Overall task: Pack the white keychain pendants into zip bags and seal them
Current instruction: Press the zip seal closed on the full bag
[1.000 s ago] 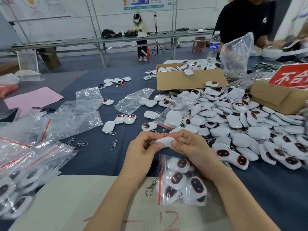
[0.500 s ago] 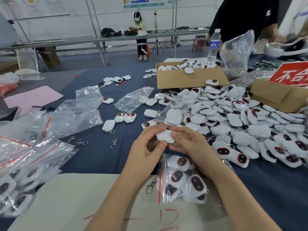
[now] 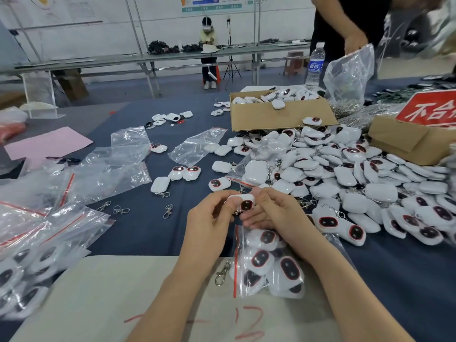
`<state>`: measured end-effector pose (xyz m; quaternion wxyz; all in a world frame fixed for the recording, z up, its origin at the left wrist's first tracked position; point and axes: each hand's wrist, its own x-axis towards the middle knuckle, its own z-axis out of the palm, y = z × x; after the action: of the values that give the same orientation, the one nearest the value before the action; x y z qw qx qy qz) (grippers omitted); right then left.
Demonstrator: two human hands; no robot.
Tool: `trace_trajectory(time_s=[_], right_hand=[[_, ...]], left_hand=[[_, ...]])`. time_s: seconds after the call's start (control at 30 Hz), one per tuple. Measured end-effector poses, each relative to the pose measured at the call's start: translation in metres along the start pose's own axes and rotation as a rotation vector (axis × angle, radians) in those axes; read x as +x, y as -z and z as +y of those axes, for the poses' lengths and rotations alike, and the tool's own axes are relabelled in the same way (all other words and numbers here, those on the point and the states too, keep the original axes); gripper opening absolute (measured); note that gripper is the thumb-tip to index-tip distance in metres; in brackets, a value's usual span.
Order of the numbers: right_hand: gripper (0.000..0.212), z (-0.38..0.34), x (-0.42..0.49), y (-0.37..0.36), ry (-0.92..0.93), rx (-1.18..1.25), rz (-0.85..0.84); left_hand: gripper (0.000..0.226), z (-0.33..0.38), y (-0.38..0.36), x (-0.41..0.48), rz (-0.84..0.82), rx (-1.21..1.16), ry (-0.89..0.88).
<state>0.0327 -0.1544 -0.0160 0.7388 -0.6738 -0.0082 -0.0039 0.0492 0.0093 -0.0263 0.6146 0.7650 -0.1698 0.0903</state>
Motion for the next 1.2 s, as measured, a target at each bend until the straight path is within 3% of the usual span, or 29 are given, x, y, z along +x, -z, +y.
trace_trajectory(time_s=[0.17, 0.27, 0.43, 0.63, 0.83, 1.0, 1.2], right_hand=[[0.018, -0.009, -0.003, 0.003, 0.055, -0.262, -0.011], [0.019, -0.02, -0.013, 0.018, 0.077, -0.553, 0.012], [0.023, -0.016, -0.034, 0.026, -0.027, -0.805, -0.094], [0.02, -0.013, -0.039, 0.018, 0.011, -0.848, -0.084], [0.045, -0.016, -0.042, 0.024, -0.008, -0.773, 0.034], [0.063, -0.025, -0.05, 0.032, -0.1, -0.768, -0.111], [0.049, -0.029, -0.055, 0.033, -0.214, -0.861, -0.109]], left_hand=[[0.015, -0.003, 0.002, -0.002, 0.092, 0.072, 0.006], [0.018, -0.003, 0.006, -0.006, 0.118, 0.076, 0.02], [0.016, 0.002, 0.01, -0.019, 0.13, 0.062, 0.056], [0.015, 0.003, 0.02, -0.046, 0.114, 0.137, 0.072], [0.017, -0.002, 0.032, -0.052, 0.1, 0.305, 0.122], [0.021, -0.002, 0.029, -0.048, 0.059, 0.372, 0.134], [0.021, -0.002, 0.03, -0.047, 0.067, 0.377, 0.141]])
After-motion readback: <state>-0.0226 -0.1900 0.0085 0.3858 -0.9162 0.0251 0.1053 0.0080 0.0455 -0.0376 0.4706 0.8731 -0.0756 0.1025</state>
